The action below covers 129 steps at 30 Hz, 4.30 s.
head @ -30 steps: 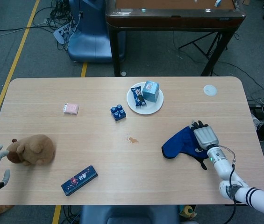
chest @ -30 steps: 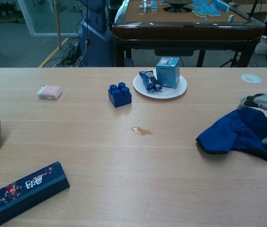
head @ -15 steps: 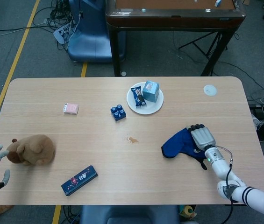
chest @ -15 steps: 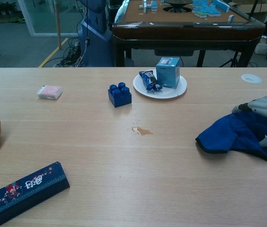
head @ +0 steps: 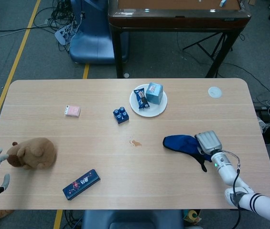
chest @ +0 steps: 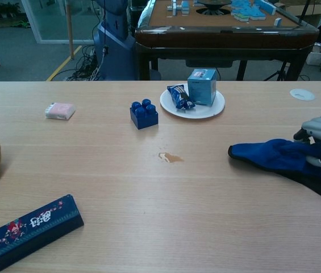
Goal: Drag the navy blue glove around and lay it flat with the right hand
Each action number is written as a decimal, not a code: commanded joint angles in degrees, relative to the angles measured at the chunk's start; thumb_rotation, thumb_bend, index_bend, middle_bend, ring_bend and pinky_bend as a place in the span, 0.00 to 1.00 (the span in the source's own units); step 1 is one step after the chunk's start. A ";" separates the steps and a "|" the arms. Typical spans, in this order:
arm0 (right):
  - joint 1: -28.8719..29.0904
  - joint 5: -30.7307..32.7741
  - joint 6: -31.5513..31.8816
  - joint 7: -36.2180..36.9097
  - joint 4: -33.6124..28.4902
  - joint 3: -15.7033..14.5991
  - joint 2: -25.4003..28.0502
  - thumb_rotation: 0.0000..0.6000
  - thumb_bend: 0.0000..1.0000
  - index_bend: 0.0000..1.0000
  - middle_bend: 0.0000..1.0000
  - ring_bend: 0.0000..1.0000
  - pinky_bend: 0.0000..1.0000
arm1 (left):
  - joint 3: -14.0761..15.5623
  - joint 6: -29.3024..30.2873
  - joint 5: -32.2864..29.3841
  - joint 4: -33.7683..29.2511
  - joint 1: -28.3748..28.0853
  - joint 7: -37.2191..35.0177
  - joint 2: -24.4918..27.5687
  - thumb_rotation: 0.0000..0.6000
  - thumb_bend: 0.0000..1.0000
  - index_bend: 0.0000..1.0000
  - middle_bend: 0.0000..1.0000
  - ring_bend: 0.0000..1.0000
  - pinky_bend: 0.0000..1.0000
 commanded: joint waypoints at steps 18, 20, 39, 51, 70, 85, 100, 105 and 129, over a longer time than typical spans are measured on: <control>5.62 -3.31 3.09 0.08 -17.69 6.26 3.20 1.00 0.83 0.72 0.57 0.59 0.85 | 0.22 0.86 0.63 0.07 0.63 -1.23 0.53 1.00 0.41 0.23 0.13 0.19 0.17; 7.13 -1.88 1.73 -1.28 -17.41 6.70 1.43 1.00 0.83 0.72 0.57 0.59 0.85 | 0.28 1.06 0.74 -0.03 0.79 -1.51 0.71 1.00 0.41 0.23 0.13 0.19 0.17; 17.97 9.38 -3.91 -16.22 -6.98 4.70 -15.02 1.00 0.83 0.73 0.57 0.60 0.85 | 0.83 1.92 1.80 -1.01 1.60 -2.24 1.38 1.00 0.41 0.23 0.13 0.19 0.17; 20.53 13.88 -3.78 -18.64 2.60 5.64 -19.86 1.00 0.83 0.74 0.59 0.61 0.85 | 0.79 1.80 1.56 -0.66 1.78 -2.43 1.42 1.00 0.41 0.23 0.13 0.19 0.17; 23.96 17.56 -5.59 -21.67 12.86 7.25 -24.93 1.00 0.83 0.74 0.59 0.61 0.85 | 0.73 1.62 0.97 0.08 2.14 -3.22 1.62 1.00 0.41 0.23 0.13 0.19 0.17; 25.37 11.07 -7.07 -18.73 3.61 5.05 -26.30 1.00 0.83 0.74 0.59 0.61 0.85 | 0.78 1.57 0.51 0.12 2.51 -3.10 1.72 1.00 0.41 0.23 0.13 0.19 0.17; 26.32 14.24 -5.86 -21.54 14.16 6.71 -29.10 1.00 0.83 0.75 0.59 0.62 0.85 | 0.76 1.25 0.56 0.09 2.40 -2.85 1.62 1.00 0.41 0.23 0.13 0.19 0.17; 26.61 16.33 -6.12 -22.40 19.29 8.34 -29.89 1.00 0.83 0.75 0.60 0.63 0.85 | 0.74 1.16 0.46 0.16 2.41 -2.88 1.61 1.00 0.41 0.23 0.13 0.19 0.17; 28.01 20.26 -7.19 -28.34 26.74 11.96 -31.57 1.00 0.83 0.75 0.60 0.63 0.85 | 0.65 0.92 0.23 0.59 2.40 -3.41 1.59 1.00 0.41 0.23 0.13 0.19 0.17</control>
